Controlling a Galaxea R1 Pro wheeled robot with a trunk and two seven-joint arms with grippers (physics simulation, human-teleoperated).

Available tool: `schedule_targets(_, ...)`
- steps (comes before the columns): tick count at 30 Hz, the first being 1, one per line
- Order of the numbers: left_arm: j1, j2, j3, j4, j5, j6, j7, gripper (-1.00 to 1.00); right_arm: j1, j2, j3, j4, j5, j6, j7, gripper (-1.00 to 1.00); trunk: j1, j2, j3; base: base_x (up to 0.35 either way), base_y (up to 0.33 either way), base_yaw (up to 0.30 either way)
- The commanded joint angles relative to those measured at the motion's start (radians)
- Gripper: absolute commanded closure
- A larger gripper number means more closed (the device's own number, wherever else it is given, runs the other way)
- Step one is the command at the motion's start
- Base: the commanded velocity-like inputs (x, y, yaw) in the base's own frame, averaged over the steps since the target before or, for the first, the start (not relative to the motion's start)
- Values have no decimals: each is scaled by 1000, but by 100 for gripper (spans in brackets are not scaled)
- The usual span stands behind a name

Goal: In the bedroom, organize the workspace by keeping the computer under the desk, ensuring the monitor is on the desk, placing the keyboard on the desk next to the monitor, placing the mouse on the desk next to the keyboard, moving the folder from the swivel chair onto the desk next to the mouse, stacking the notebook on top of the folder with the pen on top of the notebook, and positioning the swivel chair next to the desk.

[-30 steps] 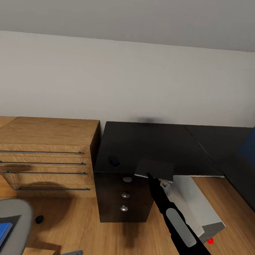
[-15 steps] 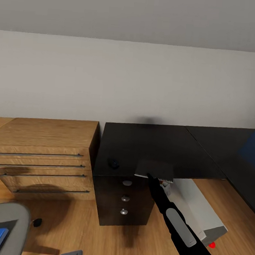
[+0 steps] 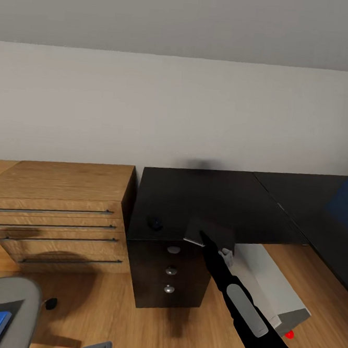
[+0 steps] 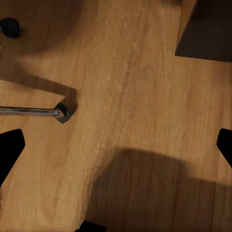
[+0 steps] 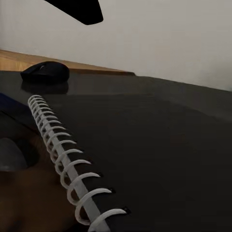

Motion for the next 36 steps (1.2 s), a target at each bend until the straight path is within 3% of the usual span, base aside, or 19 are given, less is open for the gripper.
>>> schedule_targets(1, -2, 1, -3, -2, 1, -3, 3, -100, -1, -1, 4, 0, -10, -5, 4, -100, 0, 0, -1, 0, 0, 0)
schedule_targets(23, -2, 1, -3, -2, 1, -3, 4, -100, -1, -1, 5, 2, -7, -9, 5, -100, 0, 0, -1, -80, 0, 0)
schedule_targets(28, -2, 1, -3, 2, 1, -4, 6, -100, -1, 2, 8, 110, 2, -14, 3, -100, -4, 7, 2, 0, 0, 0)
schedule_targets(31, -1, 1, -3, 8, 1, -4, 6, -100, -1, 3, 10, 159, 39, -16, 6, -100, -15, 28, 12, 0, 0, 0)
schedule_targets(33, -1, 0, -3, 10, 1, -4, 6, -100, -1, 3, 12, 192, 88, -17, 7, -100, -23, 42, 18, 0, 0, 0)
schedule_targets(36, -2, -2, -3, 11, 1, -4, 5, -100, 3, 3, 23, 266, 238, -19, 16, -100, -35, 63, 27, 0, 0, 0)
